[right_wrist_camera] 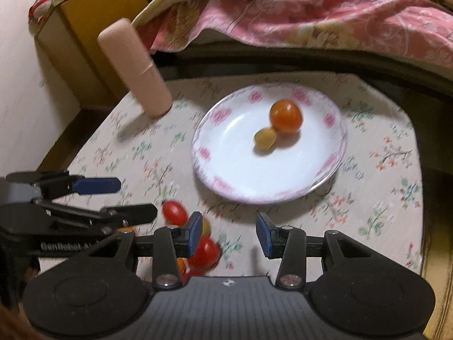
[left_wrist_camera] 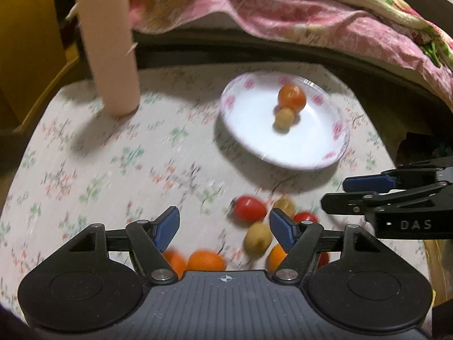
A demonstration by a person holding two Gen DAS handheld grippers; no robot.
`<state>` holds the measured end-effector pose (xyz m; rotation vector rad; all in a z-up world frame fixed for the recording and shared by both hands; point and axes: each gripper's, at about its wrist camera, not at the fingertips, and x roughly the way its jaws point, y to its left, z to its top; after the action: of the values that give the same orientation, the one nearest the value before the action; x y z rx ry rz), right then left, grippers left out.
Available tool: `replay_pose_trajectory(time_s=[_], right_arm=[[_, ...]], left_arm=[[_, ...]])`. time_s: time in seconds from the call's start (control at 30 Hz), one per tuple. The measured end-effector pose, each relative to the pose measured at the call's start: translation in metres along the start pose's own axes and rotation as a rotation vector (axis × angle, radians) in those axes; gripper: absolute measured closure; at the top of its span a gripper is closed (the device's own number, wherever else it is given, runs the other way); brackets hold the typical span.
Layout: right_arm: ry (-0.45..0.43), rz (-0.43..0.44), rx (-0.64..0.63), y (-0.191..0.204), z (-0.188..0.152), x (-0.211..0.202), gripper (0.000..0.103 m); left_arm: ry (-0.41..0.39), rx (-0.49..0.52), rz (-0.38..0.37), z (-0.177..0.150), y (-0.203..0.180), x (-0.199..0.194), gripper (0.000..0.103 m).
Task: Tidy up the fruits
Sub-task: 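Move both open tools back over the fruit cluster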
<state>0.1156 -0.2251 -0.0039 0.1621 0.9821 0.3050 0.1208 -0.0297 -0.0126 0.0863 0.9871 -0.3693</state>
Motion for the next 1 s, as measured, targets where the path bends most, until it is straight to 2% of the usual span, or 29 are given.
replay_pose_trajectory(time_s=[0.13, 0.37, 0.67, 1.0], right_arm=[[0.039, 0.014, -0.024, 0.010, -0.011, 0.005, 0.061], [0.078, 0.031, -0.094, 0.023, -0.023, 0.010, 0.061], [0.131, 0.063, -0.142, 0.025, -0.036, 0.015, 0.061], [0.139, 0.048, -0.205, 0.037, -0.040, 0.028, 0.061]], left_arm=[[0.024, 0.010, 0.002, -0.014, 0.010, 0.000, 0.027], [0.015, 0.019, 0.008, -0.027, 0.022, -0.002, 0.026], [0.014, 0.082, 0.006, -0.032, 0.017, -0.006, 0.024], [0.029, 0.129, 0.040, -0.042, 0.029, 0.002, 0.022]])
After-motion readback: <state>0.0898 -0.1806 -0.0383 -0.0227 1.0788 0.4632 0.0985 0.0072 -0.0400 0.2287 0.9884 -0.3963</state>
